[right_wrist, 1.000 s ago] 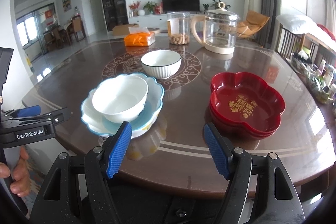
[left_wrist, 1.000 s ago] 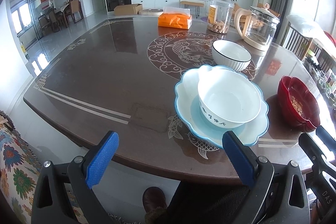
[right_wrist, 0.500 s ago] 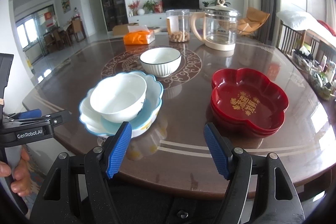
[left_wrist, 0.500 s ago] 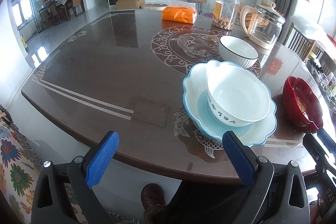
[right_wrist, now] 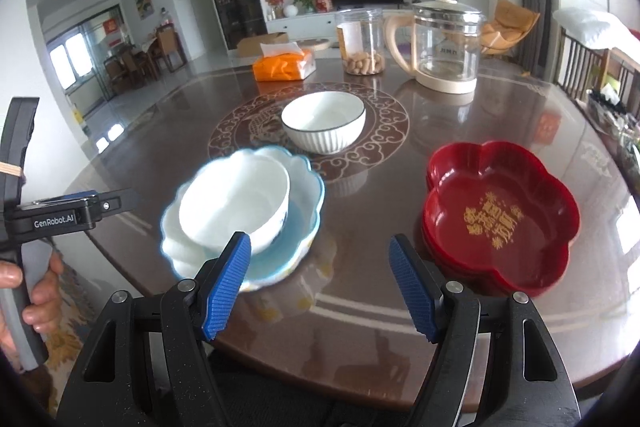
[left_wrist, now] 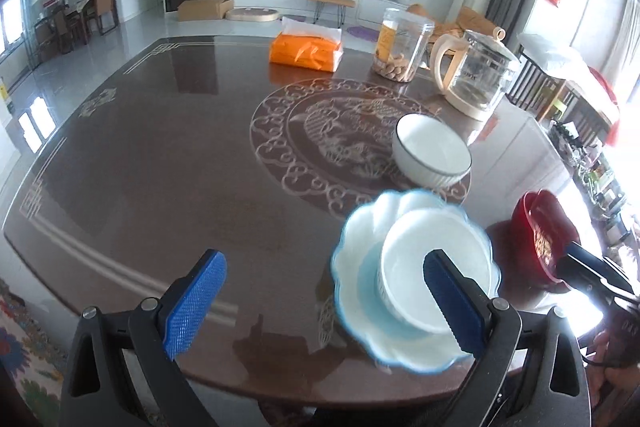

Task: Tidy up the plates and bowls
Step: 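Reach both grippers to the black-rimmed white bowl and close on its rim, then carry the black-rimmed bowl with both grippers into the white bowl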

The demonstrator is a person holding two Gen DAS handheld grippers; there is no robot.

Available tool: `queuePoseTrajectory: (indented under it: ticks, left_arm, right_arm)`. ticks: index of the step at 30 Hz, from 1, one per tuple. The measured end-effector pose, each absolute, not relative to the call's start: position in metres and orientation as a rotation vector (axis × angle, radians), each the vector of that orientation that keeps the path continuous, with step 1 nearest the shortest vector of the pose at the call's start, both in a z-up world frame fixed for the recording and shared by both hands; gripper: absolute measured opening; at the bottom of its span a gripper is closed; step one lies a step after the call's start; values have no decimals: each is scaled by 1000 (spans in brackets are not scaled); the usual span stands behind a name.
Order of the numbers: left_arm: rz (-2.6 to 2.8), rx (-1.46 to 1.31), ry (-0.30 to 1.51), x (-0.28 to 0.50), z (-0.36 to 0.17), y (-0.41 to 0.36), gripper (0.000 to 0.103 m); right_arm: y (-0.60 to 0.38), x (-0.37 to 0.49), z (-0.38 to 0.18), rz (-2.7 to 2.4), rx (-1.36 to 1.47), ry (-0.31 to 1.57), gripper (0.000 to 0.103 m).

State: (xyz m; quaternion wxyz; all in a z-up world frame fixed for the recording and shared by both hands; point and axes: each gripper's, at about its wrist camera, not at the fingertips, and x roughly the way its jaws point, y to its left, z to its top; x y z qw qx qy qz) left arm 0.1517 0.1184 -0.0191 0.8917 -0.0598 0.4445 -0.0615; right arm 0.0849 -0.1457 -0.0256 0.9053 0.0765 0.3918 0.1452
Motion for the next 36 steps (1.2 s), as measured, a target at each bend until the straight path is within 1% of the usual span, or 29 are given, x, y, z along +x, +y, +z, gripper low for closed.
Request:
queuePoseTrajectory:
  ticks: [3,6,8,10,11,12,15,17,18,19,20,21,22,23,24,25,26,27,31,36]
  left_arm:
    - [-224,-131,987,213,-11,105,99]
    - [-257,-162,1101,273,-22,87,97]
    - [-269,-196,1154,301,-34,76,95]
    - [-274,-195,1203,321,-47,63,88]
    - [-268,-191,1218,327,-52,57,81]
    - [-266,-181,1237,333,-59,50,78]
    - [-270,-156,1275,342,-75,34,74]
    - [-272,-133,1297,345,-83,24,61]
    - [-274,-126,1309,347,-87,21,51]
    - [-271,-128,1323,348,-92,18,45]
    - [-266,-138,1335,350,-96,18,36]
    - [-261,-155,1345,351,-100,18,29]
    - [-263,-175,1346,352,-103,19,27]
    - [-271,-195,1345,353,-104,19,21]
    - [-283,-210,1343,353,-105,18,15]
    - [-275,-205,1338,354,-104,17,14]
    - [-267,-197,1333,354,-103,16,14]
    - [-262,-192,1329,353,-102,15,13]
    - [-266,-183,1319,345,-93,12,12]
    - [-288,-182,1264,320,-55,20,13]
  right_arm:
    - [-168,160,-14,329,274,933,75]
    - [-182,230,-17,270,278,1040,75]
    - [-187,266,-27,267,330,1109,75]
    - [-188,290,-39,271,376,1170,75]
    - [-186,298,-44,271,376,1188,75]
    - [-183,305,-50,269,371,1204,75]
    - [-175,317,-66,262,365,1239,74]
    - [-166,321,-73,269,340,1254,74]
    - [-161,322,-75,275,327,1256,69]
    - [-157,324,-77,280,313,1261,58]
    - [-154,326,-80,280,304,1268,52]
    - [-152,327,-83,277,303,1271,41]
    - [-151,329,-85,271,302,1273,39]
    - [-150,330,-86,264,300,1273,38]
    - [-150,331,-88,260,298,1272,34]
    - [-149,332,-90,260,295,1275,22]
    - [-149,333,-91,244,278,1281,17]
    - [-149,333,-92,244,276,1282,14]
    - [-152,330,-90,247,284,1283,14]
    - [-155,312,-57,282,295,1239,13]
